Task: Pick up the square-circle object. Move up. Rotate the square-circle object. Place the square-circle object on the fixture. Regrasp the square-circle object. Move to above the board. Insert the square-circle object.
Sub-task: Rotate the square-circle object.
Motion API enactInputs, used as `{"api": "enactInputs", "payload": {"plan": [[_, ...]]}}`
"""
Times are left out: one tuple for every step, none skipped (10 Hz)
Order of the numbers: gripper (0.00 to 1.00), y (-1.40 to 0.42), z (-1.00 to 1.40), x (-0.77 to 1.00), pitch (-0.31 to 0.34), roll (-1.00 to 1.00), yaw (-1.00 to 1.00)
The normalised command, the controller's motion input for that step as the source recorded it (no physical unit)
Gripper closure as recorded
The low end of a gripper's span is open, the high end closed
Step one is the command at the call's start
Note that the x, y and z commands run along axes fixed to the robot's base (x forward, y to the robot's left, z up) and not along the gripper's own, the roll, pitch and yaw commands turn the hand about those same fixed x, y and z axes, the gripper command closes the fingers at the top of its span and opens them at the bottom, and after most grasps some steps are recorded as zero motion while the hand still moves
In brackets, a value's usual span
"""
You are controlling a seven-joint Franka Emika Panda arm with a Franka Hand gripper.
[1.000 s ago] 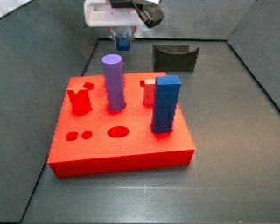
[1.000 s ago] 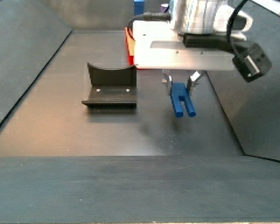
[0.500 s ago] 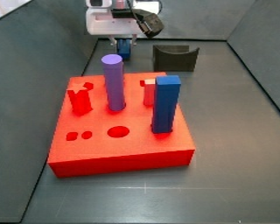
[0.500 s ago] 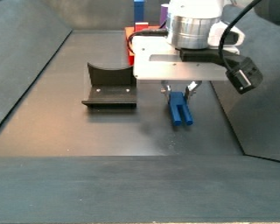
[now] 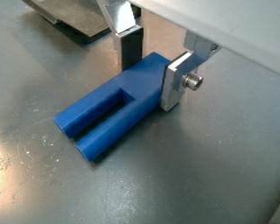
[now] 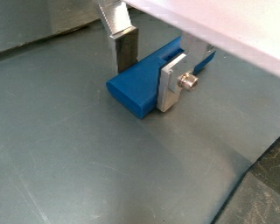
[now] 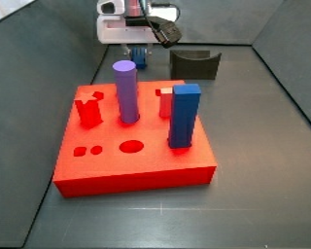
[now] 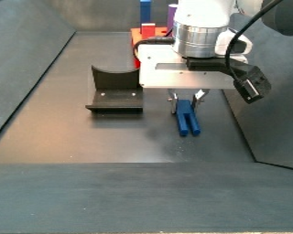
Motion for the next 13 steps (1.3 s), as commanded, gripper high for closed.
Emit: {"api": "enactInputs", "payload": {"plan": [[1.0, 0.02, -0.06, 0.02, -0.105, -0.21, 0.0], [0.0, 0.0, 0.0, 0.0, 0.0, 0.0, 0.0], [0.0, 0.0, 1.0, 0.0, 0.0, 0.0, 0.0], [0.0, 0.0, 1.0, 0.0, 0.001, 0.0, 0.0], [0.0, 0.0, 1.0, -0.02, 0.046, 0.01, -0.01], [0.0, 0.0, 1.0, -0.02, 0.072, 0.03, -0.02], [0.0, 0.0, 1.0, -0.02, 0.092, 0.04, -0.02], [0.0, 0.01, 1.0, -0.02, 0.102, 0.07, -0.02], [0.0, 0.0, 1.0, -0.03, 0.102, 0.09, -0.02], [0.0, 0.0, 1.0, -0.03, 0.101, 0.11, -0.02], [0.0, 0.0, 0.94, -0.03, 0.104, 0.13, -0.01], [0.0, -0.01, 0.79, -0.03, 0.111, 0.14, 0.01], [0.0, 0.0, 0.0, 0.0, 0.0, 0.0, 1.0]]}}
